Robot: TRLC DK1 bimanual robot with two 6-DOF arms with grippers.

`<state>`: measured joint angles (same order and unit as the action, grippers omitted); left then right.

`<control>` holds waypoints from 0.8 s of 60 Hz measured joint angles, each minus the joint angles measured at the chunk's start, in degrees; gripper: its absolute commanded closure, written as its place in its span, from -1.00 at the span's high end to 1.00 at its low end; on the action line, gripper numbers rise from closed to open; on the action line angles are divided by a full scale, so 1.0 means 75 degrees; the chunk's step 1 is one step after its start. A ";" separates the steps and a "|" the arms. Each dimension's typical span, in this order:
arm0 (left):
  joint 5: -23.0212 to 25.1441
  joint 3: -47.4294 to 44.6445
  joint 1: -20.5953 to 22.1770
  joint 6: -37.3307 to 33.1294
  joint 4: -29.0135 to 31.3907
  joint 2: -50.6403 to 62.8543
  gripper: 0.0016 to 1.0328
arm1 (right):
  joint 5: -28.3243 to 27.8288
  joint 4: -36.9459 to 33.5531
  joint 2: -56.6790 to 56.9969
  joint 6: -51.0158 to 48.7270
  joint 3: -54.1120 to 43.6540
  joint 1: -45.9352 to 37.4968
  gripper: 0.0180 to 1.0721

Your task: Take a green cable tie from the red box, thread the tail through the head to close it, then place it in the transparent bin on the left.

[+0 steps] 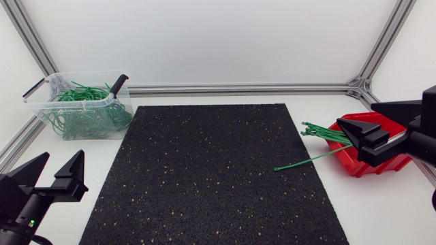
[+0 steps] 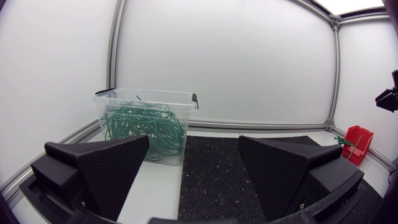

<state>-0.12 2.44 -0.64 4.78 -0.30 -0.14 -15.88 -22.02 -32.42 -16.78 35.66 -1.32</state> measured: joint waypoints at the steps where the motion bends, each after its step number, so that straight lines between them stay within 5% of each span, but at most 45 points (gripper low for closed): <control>1: 0.0000 0.0000 -0.0012 0.0000 0.0000 0.0000 0.94 | -0.0035 -0.0146 -0.0134 -0.0093 0.0125 -0.0032 0.93; 26: 0.0000 0.0000 -0.0093 0.0000 0.0000 0.0000 0.94 | 0.0513 -0.2824 -0.3229 -0.3966 0.2192 0.0119 0.93; 48: 0.0000 0.0000 -0.0093 0.0000 0.0000 0.0000 0.94 | 0.1766 -0.2544 -0.4450 -0.6636 0.1789 0.1099 0.90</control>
<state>-0.12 2.44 -1.34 4.78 -0.30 -0.14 -2.63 -41.10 -65.80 -66.54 49.08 6.92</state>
